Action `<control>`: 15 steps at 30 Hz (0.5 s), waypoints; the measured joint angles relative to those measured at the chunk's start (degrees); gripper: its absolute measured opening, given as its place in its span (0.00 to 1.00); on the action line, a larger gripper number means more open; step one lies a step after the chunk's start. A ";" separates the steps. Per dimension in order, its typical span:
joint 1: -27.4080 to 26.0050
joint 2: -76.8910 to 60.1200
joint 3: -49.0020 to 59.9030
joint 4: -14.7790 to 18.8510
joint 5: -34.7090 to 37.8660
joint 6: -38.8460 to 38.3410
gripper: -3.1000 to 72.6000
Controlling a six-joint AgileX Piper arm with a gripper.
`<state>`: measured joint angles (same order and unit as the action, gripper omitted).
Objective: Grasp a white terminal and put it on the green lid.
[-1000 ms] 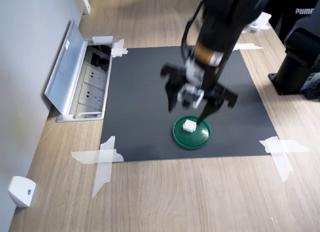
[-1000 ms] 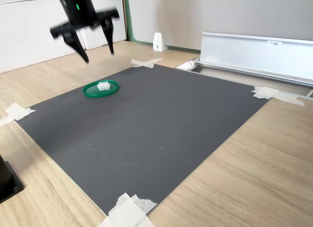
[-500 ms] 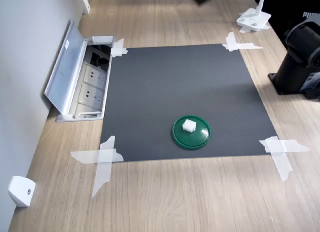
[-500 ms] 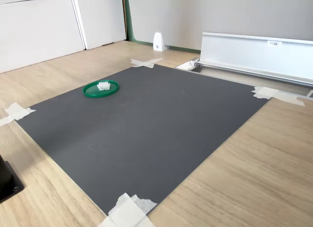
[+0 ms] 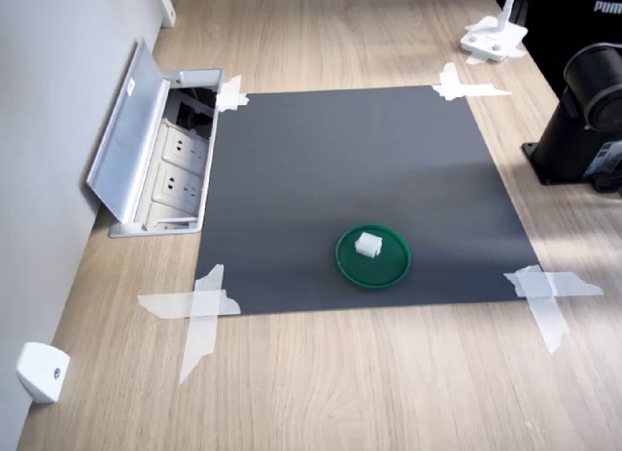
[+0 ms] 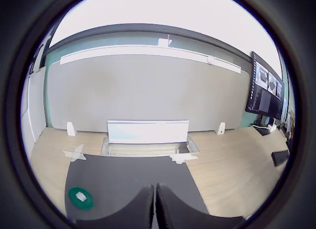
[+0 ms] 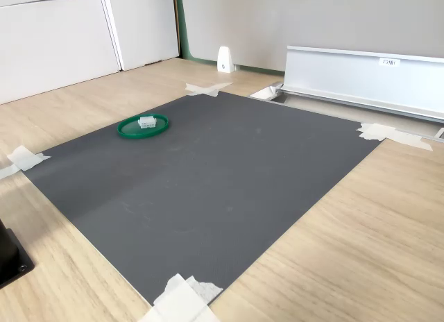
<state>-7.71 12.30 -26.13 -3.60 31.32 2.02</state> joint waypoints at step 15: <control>-0.44 -12.94 13.56 1.60 1.02 2.15 0.03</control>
<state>-8.15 -0.65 -12.57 -2.00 32.34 4.17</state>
